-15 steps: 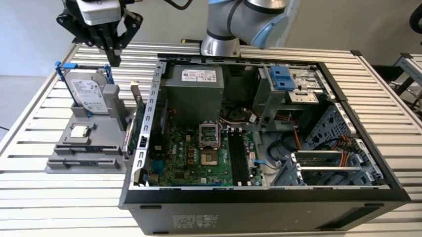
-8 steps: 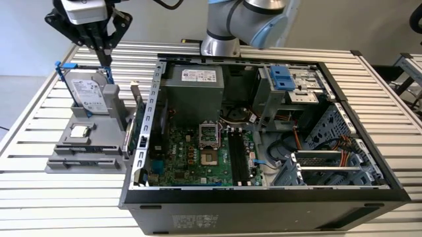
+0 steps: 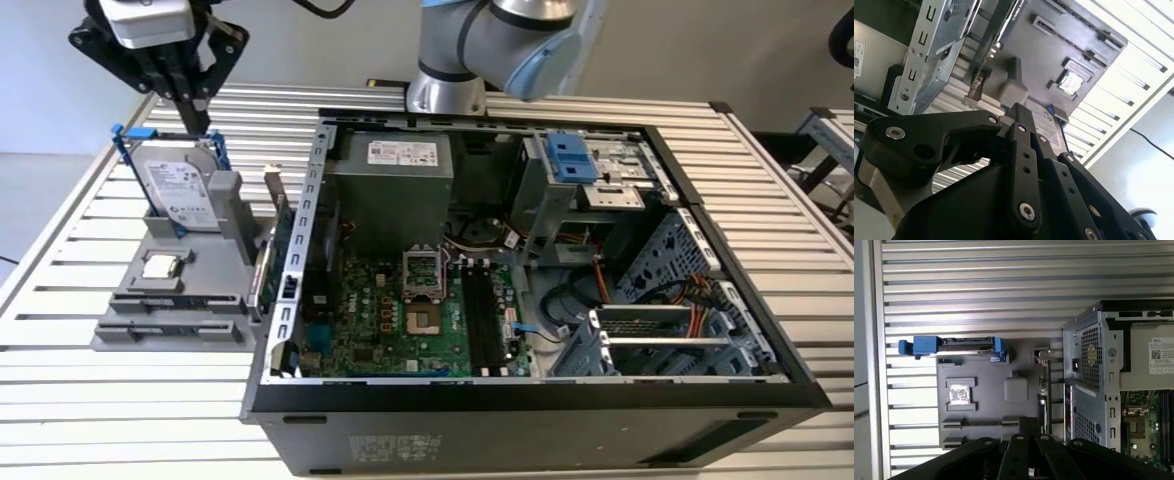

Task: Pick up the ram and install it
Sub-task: 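Reach for the ram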

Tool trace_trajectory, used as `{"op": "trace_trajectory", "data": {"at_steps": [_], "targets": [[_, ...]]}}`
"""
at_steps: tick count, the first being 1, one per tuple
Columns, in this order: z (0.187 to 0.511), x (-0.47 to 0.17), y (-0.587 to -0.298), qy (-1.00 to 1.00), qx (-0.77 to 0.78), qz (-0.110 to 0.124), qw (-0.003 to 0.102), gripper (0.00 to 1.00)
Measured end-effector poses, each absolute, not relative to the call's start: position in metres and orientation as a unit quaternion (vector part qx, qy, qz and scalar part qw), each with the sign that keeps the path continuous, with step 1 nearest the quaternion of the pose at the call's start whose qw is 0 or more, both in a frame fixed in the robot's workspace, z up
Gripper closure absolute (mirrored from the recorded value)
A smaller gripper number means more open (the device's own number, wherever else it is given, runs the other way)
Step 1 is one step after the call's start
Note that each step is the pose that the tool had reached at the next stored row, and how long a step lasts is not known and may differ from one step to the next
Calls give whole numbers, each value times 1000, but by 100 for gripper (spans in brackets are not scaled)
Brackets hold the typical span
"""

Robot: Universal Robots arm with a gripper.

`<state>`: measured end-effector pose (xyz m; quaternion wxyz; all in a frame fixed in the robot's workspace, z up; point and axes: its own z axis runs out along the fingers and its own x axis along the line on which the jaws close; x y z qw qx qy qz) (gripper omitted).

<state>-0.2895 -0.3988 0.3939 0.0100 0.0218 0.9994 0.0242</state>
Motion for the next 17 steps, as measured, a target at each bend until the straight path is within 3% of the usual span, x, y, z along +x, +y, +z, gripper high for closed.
{"op": "trace_trajectory", "data": {"at_steps": [17], "targets": [[394,-332,-399,1000,18,24,10,100]]}}
